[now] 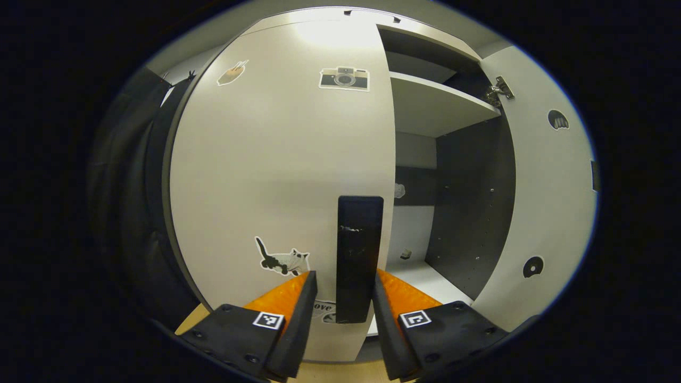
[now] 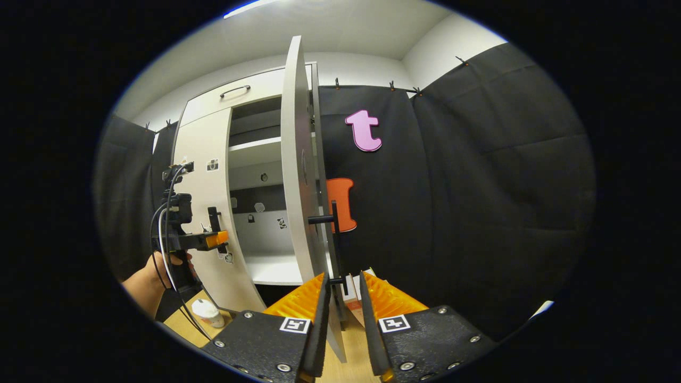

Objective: Open the right door of the double-door shoe cabinet with the right hand, and open the left door with the left hand.

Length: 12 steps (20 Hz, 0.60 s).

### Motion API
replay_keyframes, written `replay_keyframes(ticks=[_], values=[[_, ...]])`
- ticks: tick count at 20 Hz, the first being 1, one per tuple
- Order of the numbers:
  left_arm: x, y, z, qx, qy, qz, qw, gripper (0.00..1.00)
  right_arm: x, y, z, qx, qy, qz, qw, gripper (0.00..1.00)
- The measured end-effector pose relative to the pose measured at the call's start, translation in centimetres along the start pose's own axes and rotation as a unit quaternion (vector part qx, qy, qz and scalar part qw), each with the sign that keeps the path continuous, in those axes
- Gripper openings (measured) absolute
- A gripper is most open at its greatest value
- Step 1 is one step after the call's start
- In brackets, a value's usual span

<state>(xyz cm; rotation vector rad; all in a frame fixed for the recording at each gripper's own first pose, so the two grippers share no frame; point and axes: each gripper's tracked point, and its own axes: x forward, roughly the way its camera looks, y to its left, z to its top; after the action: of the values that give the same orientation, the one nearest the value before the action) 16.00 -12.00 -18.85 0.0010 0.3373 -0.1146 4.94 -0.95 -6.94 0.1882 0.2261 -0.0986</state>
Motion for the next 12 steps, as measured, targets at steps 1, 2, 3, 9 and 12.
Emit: replay_keyframes(ticks=[1,2,3,9,12], values=[[0.2,0.0,0.0,0.002,-0.002,0.002,1.000,0.63,-0.2,-0.2,0.0,-0.001,-0.002,-0.004,1.000,0.38],[0.5,-0.2,-0.1,0.000,0.000,-0.003,1.000,0.48,-0.3,-0.3,-0.1,-0.002,-0.002,-0.006,1.000,0.40],[0.5,-0.3,-0.1,-0.004,-0.005,0.001,1.000,0.53,-0.5,-0.4,-0.2,-0.004,-0.001,-0.009,1.000,0.46],[0.3,-0.6,-0.3,-0.005,-0.004,-0.005,1.000,0.35,-1.6,-0.6,-0.5,-0.006,0.000,-0.009,1.000,0.51],[-1.1,-0.5,-0.4,-0.001,-0.002,0.001,1.000,0.29,-1.6,-0.6,-0.6,-0.013,0.001,-0.006,1.000,0.55]])
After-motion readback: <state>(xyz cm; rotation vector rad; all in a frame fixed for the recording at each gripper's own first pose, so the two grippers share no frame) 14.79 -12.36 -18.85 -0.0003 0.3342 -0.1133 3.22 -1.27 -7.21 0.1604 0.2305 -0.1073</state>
